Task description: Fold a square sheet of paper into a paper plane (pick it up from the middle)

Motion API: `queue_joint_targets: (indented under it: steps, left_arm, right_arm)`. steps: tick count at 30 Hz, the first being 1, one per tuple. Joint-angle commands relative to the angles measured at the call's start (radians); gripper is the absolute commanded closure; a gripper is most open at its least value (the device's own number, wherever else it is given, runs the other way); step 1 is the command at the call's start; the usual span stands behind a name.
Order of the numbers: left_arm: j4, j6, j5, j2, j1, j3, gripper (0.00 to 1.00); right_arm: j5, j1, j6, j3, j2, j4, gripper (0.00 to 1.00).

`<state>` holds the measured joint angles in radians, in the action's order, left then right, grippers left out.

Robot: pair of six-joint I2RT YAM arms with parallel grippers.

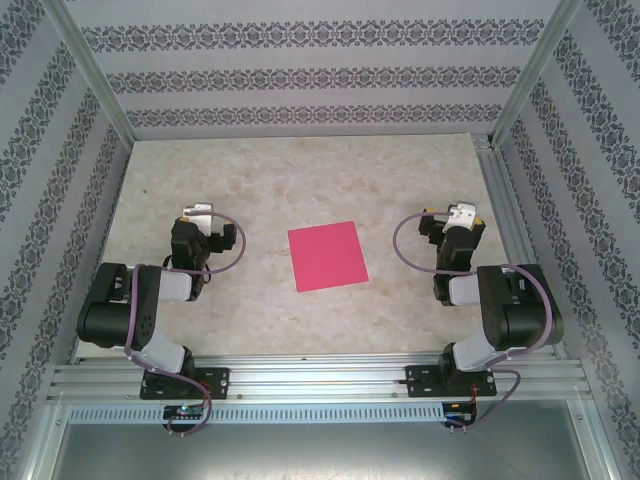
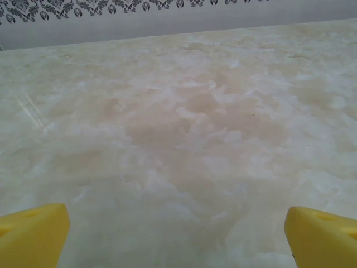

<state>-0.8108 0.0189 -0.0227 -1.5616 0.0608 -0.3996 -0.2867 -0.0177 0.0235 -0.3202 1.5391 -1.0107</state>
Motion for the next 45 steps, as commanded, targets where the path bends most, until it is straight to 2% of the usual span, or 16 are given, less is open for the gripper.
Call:
queue_joint_targets:
  steps: [1, 9, 13, 20, 22, 24, 25, 27, 29, 33, 34, 35, 37, 39, 41, 45]
  left_arm:
    - [-0.008, 0.010, 0.017, 0.001, -0.009, -0.021, 0.00]
    - [-0.008, 0.010, 0.017, 0.001, -0.009, -0.021, 0.00]
    - [-0.007, 0.010, 0.017, 0.001, -0.009, -0.021, 0.00]
    - [-0.017, 0.011, 0.018, 0.007, -0.008, -0.016, 0.00]
    - [0.093, -0.002, -0.004, 0.069, -0.009, -0.047, 0.00]
    - [0.283, -0.041, -0.049, 0.140, -0.012, -0.113, 0.00]
    - [0.344, -0.049, -0.035, 0.174, -0.013, -0.130, 0.00]
    - [0.400, -0.096, -0.018, 0.245, -0.013, -0.135, 0.00]
    - [0.470, -0.192, -0.038, 0.322, -0.013, -0.144, 0.00]
    - [0.597, -0.331, 0.050, 0.400, -0.013, -0.189, 0.00]
    - [0.624, -0.384, 0.070, 0.405, -0.013, -0.202, 0.00]
    - [0.656, -0.418, 0.098, 0.405, -0.013, -0.221, 0.00]
    - [0.670, -0.478, 0.183, 0.390, -0.012, -0.242, 0.00]
    - [0.627, -0.541, 0.279, 0.365, -0.002, -0.240, 0.00]
    - [0.589, -0.594, 0.311, 0.345, 0.020, -0.221, 0.00]
    - [0.601, -0.590, 0.294, 0.345, 0.059, -0.200, 0.00]
  right_arm:
    - [-0.011, -0.010, 0.002, -0.006, 0.004, -0.037, 0.02]
    - [0.031, -0.008, -0.008, -0.013, 0.001, -0.023, 0.02]
    - [0.134, 0.019, -0.006, -0.016, 0.002, -0.009, 0.02]
    - [0.134, 0.018, -0.007, -0.016, -0.004, -0.001, 0.02]
    - [0.176, 0.011, -0.030, -0.013, -0.037, 0.013, 0.02]
    - [0.153, 0.006, -0.027, -0.060, -0.086, 0.123, 0.02]
    - [0.147, 0.007, -0.018, -0.108, -0.125, 0.247, 0.02]
    - [0.171, 0.007, 0.030, -0.244, -0.189, 0.601, 0.02]
    - [0.209, 0.004, 0.140, -0.401, -0.205, 0.921, 0.02]
    - [0.425, -0.048, 0.223, -0.647, -0.141, 1.314, 0.02]
    - [0.458, -0.091, 0.220, -0.707, -0.107, 1.402, 0.02]
    - [0.427, -0.149, 0.239, -0.770, -0.071, 1.485, 0.02]
    - [0.405, -0.250, 0.276, -0.864, -0.006, 1.586, 0.02]
    - [0.412, -0.338, 0.313, -0.961, 0.082, 1.676, 0.08]
    - [0.306, -0.439, 0.361, -1.044, 0.153, 1.731, 0.08]
    - [0.233, -0.560, 0.394, -1.165, 0.282, 1.799, 0.08]
